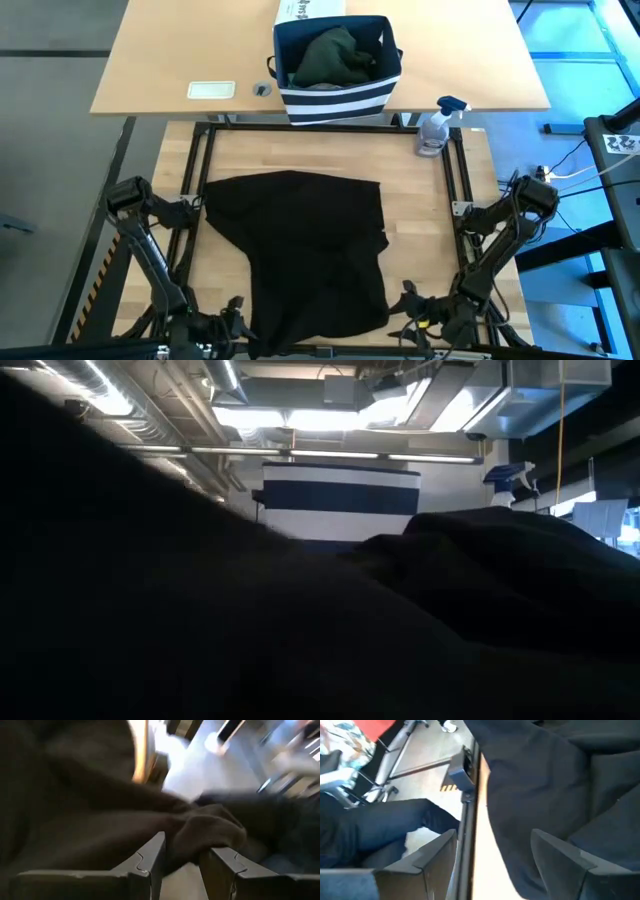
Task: Fold Laundry from Bin
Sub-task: Fold the black shirt
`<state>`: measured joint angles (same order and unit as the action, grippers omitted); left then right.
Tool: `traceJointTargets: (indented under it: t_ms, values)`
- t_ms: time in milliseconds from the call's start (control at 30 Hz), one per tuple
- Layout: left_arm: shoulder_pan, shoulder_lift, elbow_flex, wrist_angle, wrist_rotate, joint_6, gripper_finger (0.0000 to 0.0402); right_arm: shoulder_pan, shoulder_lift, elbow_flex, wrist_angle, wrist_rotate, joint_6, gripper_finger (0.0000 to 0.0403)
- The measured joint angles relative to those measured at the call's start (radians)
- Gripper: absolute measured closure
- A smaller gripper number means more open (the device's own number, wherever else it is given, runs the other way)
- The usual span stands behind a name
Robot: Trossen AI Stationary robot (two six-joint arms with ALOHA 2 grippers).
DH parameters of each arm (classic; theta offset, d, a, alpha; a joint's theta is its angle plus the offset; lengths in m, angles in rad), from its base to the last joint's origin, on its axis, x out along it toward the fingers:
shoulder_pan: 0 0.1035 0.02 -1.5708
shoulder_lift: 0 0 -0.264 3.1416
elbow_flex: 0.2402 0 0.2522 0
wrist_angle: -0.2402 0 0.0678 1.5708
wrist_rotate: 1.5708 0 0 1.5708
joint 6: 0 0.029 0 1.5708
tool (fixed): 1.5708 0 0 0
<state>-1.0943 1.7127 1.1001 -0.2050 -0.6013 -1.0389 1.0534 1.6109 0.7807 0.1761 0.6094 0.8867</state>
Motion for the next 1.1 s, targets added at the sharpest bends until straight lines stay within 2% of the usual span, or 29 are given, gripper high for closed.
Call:
traceJointTargets:
  t_ms: [100,233,367,500,633,800,967,1100]
  values:
    - [0.000,0.029,0.054,-0.156,0.081,-0.107,0.0295,-0.010,0.012,0.001,-0.015,0.022,-0.004,0.0148]
    - [0.000,0.042,0.127,-0.322,0.121,-0.155,0.0295,-0.035,0.011,0.001,-0.048,0.047,-0.047,0.0148]
    - [0.001,0.042,0.241,-0.618,0.173,-0.227,0.0295,-0.075,0.010,0.001,-0.052,0.053,-0.115,0.0148]
    - [0.001,0.042,0.328,-0.831,0.222,-0.286,0.0295,-0.113,0.010,0.001,-0.055,0.045,-0.164,0.0148]
    - [0.026,0.042,0.357,-1.016,0.148,-0.287,0.0295,-0.156,0.010,0.001,-0.061,0.053,-0.253,0.0148]
    - [0.133,0.041,0.328,-1.160,0.039,-0.222,0.0295,-0.271,-0.024,0.008,-0.102,0.052,-0.332,0.0148]
    - [0.307,0.041,0.274,-1.172,-0.088,-0.052,0.0294,-0.466,-0.069,0.008,-0.182,0.000,-0.401,0.0148]
    - [0.466,0.000,0.202,-1.128,-0.118,0.117,0.0294,-0.657,-0.088,0.008,-0.178,-0.140,-0.513,0.0148]
